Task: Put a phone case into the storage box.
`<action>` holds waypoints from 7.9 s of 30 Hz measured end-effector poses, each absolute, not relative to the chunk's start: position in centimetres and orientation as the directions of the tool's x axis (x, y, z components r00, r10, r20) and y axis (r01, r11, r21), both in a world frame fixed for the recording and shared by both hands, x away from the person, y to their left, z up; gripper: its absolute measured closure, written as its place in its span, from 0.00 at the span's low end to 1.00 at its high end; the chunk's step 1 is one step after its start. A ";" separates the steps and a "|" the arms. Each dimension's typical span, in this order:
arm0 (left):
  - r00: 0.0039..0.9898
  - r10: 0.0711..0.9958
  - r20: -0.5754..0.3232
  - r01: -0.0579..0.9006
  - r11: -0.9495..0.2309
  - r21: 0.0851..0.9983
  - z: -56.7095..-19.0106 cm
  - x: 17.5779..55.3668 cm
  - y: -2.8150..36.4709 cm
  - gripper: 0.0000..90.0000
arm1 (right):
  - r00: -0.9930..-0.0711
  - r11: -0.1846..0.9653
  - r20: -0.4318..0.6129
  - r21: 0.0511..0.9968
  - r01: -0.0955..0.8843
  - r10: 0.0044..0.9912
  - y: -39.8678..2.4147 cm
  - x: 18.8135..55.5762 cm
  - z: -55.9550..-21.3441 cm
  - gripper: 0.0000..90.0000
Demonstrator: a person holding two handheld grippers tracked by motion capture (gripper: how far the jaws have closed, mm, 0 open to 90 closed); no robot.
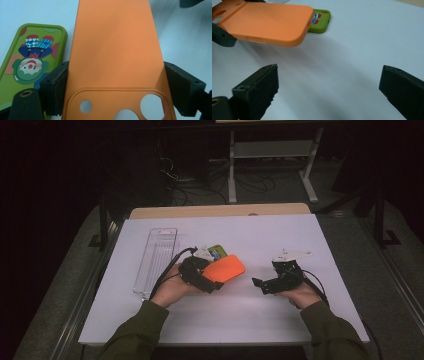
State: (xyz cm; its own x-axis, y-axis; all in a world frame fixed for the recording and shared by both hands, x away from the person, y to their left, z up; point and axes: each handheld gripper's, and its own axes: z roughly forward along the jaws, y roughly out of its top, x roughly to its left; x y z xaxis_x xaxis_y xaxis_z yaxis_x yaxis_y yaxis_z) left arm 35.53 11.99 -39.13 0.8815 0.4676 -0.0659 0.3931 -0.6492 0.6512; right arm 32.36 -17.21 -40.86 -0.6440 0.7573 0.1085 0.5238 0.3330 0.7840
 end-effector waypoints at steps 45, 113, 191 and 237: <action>0.888 0.453 -0.075 0.388 -0.654 0.649 -39.2 35.8 12.1 0.18 | -0.691 0.724 -0.472 0.681 0.109 0.547 -13.6 30.3 -42.3 0.02; 0.901 0.425 -0.093 0.377 -0.657 0.653 -39.0 34.7 10.1 0.18 | -0.294 0.915 -0.948 0.222 -0.337 0.122 -8.3 26.8 -43.6 0.04; 0.914 0.371 -0.166 0.370 -0.592 0.716 -37.3 35.3 13.3 0.00 | -0.304 0.937 -0.945 0.206 -0.281 0.117 -8.3 27.0 -43.4 0.92; 0.882 0.455 -0.124 0.404 -0.594 0.696 -37.6 36.0 14.4 0.00 | -0.615 0.607 -0.375 0.764 0.219 0.694 -11.3 30.3 -40.4 0.92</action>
